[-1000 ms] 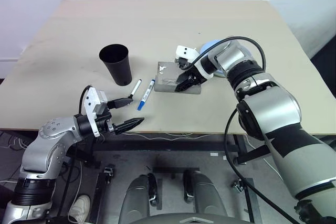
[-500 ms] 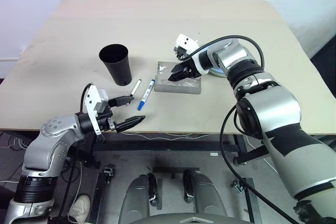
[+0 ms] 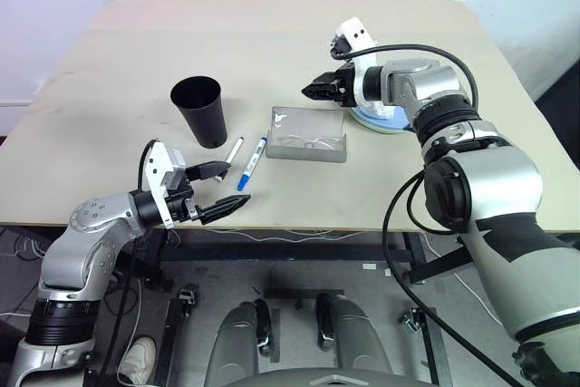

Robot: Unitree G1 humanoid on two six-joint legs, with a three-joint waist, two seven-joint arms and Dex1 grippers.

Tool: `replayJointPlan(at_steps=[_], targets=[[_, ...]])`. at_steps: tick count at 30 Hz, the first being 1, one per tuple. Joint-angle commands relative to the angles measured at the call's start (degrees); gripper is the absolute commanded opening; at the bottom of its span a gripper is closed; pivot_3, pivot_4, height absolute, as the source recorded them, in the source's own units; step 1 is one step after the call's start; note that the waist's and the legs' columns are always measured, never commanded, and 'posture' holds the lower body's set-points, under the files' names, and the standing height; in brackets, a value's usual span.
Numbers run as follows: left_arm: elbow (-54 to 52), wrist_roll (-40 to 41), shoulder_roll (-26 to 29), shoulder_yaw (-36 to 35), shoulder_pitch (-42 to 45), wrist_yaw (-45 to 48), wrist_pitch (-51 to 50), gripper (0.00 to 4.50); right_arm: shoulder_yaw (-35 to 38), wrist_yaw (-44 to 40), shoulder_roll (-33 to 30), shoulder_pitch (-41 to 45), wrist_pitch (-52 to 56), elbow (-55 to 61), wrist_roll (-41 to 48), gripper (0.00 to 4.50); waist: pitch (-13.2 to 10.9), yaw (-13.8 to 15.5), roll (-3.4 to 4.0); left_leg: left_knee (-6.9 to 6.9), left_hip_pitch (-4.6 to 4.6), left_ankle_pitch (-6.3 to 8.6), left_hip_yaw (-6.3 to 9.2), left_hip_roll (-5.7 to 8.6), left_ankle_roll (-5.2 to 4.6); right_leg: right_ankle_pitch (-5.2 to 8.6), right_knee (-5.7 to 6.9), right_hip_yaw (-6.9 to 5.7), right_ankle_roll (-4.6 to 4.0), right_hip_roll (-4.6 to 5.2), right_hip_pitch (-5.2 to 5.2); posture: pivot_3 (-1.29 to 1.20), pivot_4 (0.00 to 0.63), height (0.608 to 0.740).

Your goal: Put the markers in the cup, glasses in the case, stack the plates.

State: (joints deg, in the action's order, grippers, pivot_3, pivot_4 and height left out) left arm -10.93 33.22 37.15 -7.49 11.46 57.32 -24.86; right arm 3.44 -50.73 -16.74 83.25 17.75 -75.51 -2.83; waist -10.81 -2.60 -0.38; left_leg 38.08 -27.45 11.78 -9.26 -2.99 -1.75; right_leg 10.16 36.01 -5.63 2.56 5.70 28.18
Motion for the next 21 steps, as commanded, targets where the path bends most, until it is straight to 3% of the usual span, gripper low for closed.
replayJointPlan(at_steps=[1,4,5,7,11,21], targets=[[-0.02,0.62,-0.13,-0.34,1.03,0.16,0.17,4.5,0.7,6.04,0.63,-0.27,-0.78,0.16,0.01,2.2,0.0,0.0,0.0,0.0,0.0,0.0,0.0,0.0,0.0,0.0,0.0,0.0,0.01,-0.02,0.0,0.0,0.15,0.71],[-0.03,0.47,-0.4,-0.08,1.16,0.0,0.27,4.5,1.49,11.65,1.49,-0.72,0.17,-0.78,0.17,2.2,0.0,-0.07,0.0,0.01,0.0,-0.04,0.0,0.0,0.0,-0.01,0.02,0.0,0.01,-0.05,-0.01,0.0,0.15,0.71],[-0.11,0.42,-0.54,-0.05,1.11,-0.12,0.33,4.5,2.05,13.45,1.78,-0.89,0.6,-1.04,0.53,2.02,0.0,-0.09,0.0,0.01,0.0,-0.07,0.0,-0.01,-0.03,-0.01,0.03,0.0,0.01,-0.06,-0.01,0.0,0.15,0.71],[-0.43,0.47,-0.76,-0.12,0.94,-0.39,0.25,4.5,3.01,15.14,2.22,-1.2,1.34,-1.39,1.1,1.56,0.0,-0.05,0.0,0.01,0.01,-0.1,0.0,-0.01,-0.02,-0.01,0.05,0.0,0.02,-0.07,-0.01,0.0,0.15,0.71],[-1.6,0.55,-0.83,-0.63,-0.18,-0.86,0.07,4.5,2.49,15.65,2.04,-1.69,1.67,-1.59,0.04,0.23,0.0,0.0,0.0,0.01,0.04,-0.14,0.0,-0.01,-0.06,-0.01,0.06,0.0,0.02,-0.08,-0.06,0.0,0.15,0.71],[-3.22,1.13,-0.81,-1.53,-2.12,-2.11,-0.2,4.5,6.99,18.78,-2.87,0.29,7.8,-0.89,3.46,0.23,0.0,0.04,0.0,0.03,0.05,-0.15,0.02,0.0,-0.09,-0.01,0.06,0.0,0.02,-0.08,-0.09,0.0,0.15,0.71]])
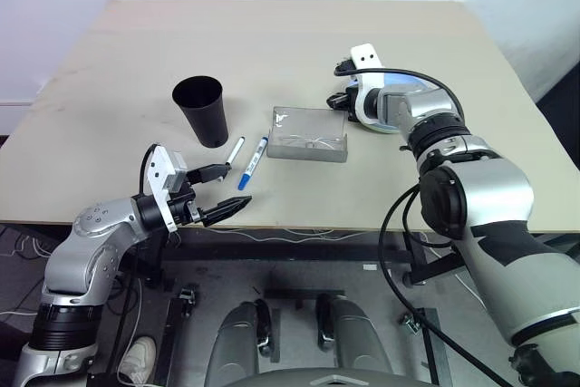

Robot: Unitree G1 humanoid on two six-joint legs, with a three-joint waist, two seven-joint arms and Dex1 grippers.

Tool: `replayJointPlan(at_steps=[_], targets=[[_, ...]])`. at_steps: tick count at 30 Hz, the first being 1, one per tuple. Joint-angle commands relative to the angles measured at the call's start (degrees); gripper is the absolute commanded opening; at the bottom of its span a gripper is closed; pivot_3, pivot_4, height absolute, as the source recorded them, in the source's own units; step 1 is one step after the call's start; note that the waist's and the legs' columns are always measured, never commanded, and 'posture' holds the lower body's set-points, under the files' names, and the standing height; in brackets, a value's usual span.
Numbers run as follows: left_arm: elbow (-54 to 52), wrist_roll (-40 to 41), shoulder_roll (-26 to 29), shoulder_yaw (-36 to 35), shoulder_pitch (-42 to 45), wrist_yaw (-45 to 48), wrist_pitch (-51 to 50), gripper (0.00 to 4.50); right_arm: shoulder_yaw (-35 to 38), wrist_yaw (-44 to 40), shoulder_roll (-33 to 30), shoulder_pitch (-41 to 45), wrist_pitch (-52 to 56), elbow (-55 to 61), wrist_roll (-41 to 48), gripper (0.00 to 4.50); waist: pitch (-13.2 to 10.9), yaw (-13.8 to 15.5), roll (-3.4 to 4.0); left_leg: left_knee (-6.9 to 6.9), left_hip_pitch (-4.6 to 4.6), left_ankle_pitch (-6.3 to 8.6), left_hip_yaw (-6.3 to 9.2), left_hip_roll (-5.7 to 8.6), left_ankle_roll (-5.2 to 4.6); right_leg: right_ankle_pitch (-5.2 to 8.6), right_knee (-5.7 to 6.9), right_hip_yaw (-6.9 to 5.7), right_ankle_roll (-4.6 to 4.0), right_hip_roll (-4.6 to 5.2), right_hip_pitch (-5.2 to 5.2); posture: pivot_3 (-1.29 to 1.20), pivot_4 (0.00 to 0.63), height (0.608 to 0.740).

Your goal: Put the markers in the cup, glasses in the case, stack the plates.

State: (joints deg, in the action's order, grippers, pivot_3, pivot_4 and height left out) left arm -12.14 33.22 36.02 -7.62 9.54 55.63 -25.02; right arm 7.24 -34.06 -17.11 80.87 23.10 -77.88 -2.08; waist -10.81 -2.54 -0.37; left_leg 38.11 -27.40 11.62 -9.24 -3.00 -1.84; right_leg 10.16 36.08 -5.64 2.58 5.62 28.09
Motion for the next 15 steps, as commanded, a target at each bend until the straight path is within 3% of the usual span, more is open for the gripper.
replayJointPlan(at_steps=[1,3,10,15], targets=[[-2.01,1.14,0.26,-1.37,-0.21,-0.46,-0.03,4.5,4.13,2.69,-2.98,2.8,3.61,1.51,3.59,0.23,0.0,-0.01,0.0,0.0,0.0,0.0,0.0,0.0,0.0,0.0,0.0,0.0,0.0,0.0,0.0,0.0,0.15,0.71],[-1.99,1.17,0.22,-1.37,-0.22,-0.48,-0.04,4.5,4.93,2.93,-3.62,2.89,5.6,1.69,4.37,0.23,0.0,-0.04,0.0,0.0,0.01,0.0,0.01,0.0,0.0,0.0,0.0,0.0,0.0,0.0,0.0,0.0,0.15,0.71],[-1.26,1.15,0.41,-1.3,0.32,-0.15,-0.11,4.5,5.39,1.87,-6.31,3.09,16.36,3.24,5.98,2.48,0.0,-0.12,0.0,0.0,0.03,-0.01,0.02,-0.02,-0.01,0.0,0.02,0.01,0.0,-0.02,0.0,0.0,0.15,0.71],[-1.11,1.0,0.55,-1.3,0.27,0.1,0.02,4.5,6.04,1.75,-7.68,2.9,24.11,4.94,8.02,2.48,0.0,0.03,0.0,0.01,0.02,-0.01,0.03,-0.01,-0.02,0.0,0.0,0.0,0.0,-0.01,-0.02,0.0,0.15,0.71]])
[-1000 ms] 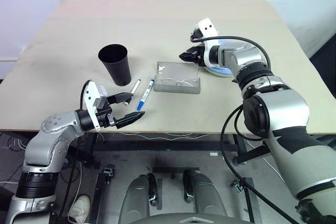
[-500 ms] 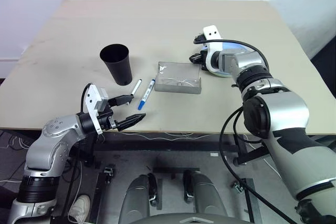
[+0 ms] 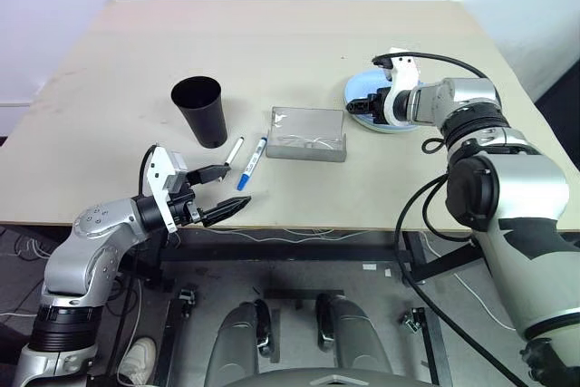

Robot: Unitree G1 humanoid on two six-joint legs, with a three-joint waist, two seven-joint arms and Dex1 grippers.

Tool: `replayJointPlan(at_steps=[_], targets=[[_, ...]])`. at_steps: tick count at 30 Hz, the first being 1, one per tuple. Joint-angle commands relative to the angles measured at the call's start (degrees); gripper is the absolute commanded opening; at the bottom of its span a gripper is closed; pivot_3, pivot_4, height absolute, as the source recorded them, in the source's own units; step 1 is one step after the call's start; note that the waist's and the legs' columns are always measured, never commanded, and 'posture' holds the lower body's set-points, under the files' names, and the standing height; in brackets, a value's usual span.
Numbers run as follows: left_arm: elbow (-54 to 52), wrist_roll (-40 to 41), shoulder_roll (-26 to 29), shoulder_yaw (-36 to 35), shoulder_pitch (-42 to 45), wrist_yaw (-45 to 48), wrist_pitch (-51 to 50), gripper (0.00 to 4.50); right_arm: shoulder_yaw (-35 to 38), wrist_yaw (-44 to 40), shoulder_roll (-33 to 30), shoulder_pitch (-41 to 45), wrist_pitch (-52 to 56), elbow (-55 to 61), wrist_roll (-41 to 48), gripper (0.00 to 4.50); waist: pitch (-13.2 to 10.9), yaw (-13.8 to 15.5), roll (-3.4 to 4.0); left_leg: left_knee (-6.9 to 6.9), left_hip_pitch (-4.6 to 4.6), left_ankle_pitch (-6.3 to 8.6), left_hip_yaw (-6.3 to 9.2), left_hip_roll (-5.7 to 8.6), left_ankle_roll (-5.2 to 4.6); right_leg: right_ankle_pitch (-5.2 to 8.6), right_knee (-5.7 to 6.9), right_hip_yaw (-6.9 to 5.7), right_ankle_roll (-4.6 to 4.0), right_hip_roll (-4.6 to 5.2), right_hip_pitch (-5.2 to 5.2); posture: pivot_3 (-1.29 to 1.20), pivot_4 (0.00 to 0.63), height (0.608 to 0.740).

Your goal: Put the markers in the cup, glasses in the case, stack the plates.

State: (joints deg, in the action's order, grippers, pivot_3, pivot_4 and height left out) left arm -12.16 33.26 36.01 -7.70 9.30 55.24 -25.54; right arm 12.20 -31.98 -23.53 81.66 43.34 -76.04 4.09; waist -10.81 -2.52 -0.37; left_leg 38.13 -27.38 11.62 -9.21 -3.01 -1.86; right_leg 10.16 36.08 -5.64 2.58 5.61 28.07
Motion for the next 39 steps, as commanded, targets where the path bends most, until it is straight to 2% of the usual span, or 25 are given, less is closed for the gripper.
replayJointPlan(at_steps=[1,13,17,20,24,26,32,39], targets=[[-1.07,0.94,0.55,-1.23,0.48,0.51,0.57,4.5,0.83,-0.56,-1.4,1.96,5.21,3.52,1.98,2.48,0.0,-0.03,0.0,0.0,0.0,0.0,0.0,0.0,0.0,0.0,0.0,0.0,0.0,0.0,0.0,0.0,0.15,0.71],[-1.21,0.78,0.52,-1.37,0.11,0.84,0.79,4.5,-2.57,-5.21,-1.55,-0.78,19.82,12.57,3.95,2.48,0.0,-0.03,0.0,0.0,0.0,0.0,0.02,0.0,-0.01,0.0,0.0,0.0,0.0,0.0,0.01,0.0,0.15,0.71],[-1.44,0.88,0.45,-1.43,-0.15,0.82,0.72,4.5,-5.23,-7.82,-1.2,-4.22,24.72,19.3,5.2,2.48,0.0,0.03,0.0,0.01,0.0,0.01,0.03,0.0,-0.01,0.0,-0.01,0.0,0.0,0.0,-0.01,0.0,0.15,0.71],[-1.58,0.9,0.45,-1.42,-0.37,0.88,0.68,4.5,-10.29,-11.84,-1.95,-9.11,27.03,29.5,6.08,2.48,0.0,0.04,0.0,0.01,-0.02,0.01,0.04,0.0,-0.01,0.0,-0.01,-0.01,0.0,0.01,0.0,0.0,0.15,0.71],[-1.56,0.96,0.37,-1.3,-0.34,0.95,0.56,4.5,-19.55,-22.09,-6.57,-18.35,23.3,51.14,8.8,2.48,0.0,0.14,0.0,0.0,-0.03,0.01,0.05,0.0,-0.02,0.0,-0.02,-0.02,0.0,0.02,0.01,0.0,0.15,0.71],[-1.38,0.92,0.37,-1.16,-0.14,1.07,0.54,4.5,-21.09,-25.7,-8.33,-19.88,22.2,55.44,10.35,2.48,-0.01,0.13,0.01,0.0,-0.04,0.01,0.05,0.0,-0.02,0.0,-0.03,-0.02,0.01,0.02,0.03,0.0,0.15,0.71],[-0.68,0.6,0.31,-0.69,0.75,1.33,0.59,4.5,-26.47,-33.49,-11.01,-20.53,15.24,55.91,10.32,2.48,0.0,0.06,-0.01,0.01,0.04,0.02,0.07,-0.03,0.0,-0.01,-0.03,-0.03,-0.02,0.0,0.0,0.0,0.15,0.71],[-0.77,0.49,-0.02,-0.39,0.76,1.09,0.67,4.5,-31.4,-38.51,-9.0,-18.54,5.68,49.21,7.39,2.48,0.0,0.12,-0.01,0.01,-0.04,0.03,0.05,-0.02,0.0,-0.02,-0.1,-0.03,-0.04,0.02,0.06,0.0,0.15,0.71]])
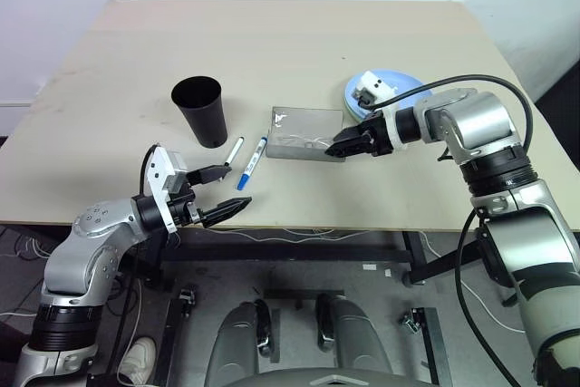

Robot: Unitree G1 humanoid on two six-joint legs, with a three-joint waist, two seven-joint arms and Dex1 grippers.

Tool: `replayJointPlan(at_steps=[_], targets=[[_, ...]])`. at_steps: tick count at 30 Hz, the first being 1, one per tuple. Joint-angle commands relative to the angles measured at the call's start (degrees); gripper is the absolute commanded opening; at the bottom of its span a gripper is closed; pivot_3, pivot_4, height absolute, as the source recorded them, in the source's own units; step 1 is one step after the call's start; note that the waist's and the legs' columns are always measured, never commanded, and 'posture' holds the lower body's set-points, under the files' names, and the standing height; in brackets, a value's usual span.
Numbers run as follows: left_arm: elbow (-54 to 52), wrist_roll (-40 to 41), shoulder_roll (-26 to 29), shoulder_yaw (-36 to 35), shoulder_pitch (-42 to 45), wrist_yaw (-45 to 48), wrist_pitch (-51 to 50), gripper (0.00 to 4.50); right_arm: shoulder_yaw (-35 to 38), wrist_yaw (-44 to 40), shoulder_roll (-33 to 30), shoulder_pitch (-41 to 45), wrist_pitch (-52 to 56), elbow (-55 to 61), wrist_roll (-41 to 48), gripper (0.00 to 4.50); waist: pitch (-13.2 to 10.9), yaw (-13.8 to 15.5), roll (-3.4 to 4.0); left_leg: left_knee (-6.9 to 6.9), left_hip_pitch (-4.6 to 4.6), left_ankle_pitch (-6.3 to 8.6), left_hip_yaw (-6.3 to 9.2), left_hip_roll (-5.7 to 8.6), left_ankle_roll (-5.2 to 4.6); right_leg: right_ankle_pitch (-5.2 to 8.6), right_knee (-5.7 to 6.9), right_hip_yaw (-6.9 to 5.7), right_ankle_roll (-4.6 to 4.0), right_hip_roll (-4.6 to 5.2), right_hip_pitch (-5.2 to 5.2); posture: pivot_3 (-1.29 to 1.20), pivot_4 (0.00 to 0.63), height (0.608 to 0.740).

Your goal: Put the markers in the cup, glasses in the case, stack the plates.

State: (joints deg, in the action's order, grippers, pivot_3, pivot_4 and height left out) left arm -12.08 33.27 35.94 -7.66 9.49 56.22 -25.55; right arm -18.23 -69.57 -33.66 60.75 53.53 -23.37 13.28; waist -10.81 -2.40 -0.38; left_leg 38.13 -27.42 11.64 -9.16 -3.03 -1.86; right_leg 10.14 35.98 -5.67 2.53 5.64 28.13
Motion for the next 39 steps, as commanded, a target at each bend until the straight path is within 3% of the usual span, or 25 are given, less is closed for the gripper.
replayJointPlan(at_steps=[1,15,39], targets=[[-0.9,0.46,0.04,-0.43,0.53,0.07,0.7,4.5,-1.39,-0.79,1.81,3.07,-5.76,-5.44,-2.58,2.48,0.0,-0.01,-0.01,0.0,0.0,0.0,0.0,0.0,0.0,0.0,0.0,0.0,0.0,0.0,0.0,0.0,0.15,0.71],[-2.84,0.65,0.34,-1.35,-1.81,-0.68,0.86,4.5,-3.95,-6.42,4.85,8.82,-18.96,-21.39,-10.01,2.48,0.0,-0.03,0.0,0.0,0.02,0.0,0.0,-0.01,0.01,-0.01,0.03,0.0,-0.01,0.03,0.0,0.0,0.15,0.71],[-2.55,0.3,0.36,-1.14,-1.35,-1.3,1.14,4.5,-1.99,-7.93,7.92,11.63,-22.55,-29.42,-14.93,2.48,-0.01,-0.05,0.0,-0.02,-0.03,0.0,-0.01,-0.01,0.01,-0.02,0.03,0.01,-0.04,0.07,0.08,0.0,0.15,0.71]])
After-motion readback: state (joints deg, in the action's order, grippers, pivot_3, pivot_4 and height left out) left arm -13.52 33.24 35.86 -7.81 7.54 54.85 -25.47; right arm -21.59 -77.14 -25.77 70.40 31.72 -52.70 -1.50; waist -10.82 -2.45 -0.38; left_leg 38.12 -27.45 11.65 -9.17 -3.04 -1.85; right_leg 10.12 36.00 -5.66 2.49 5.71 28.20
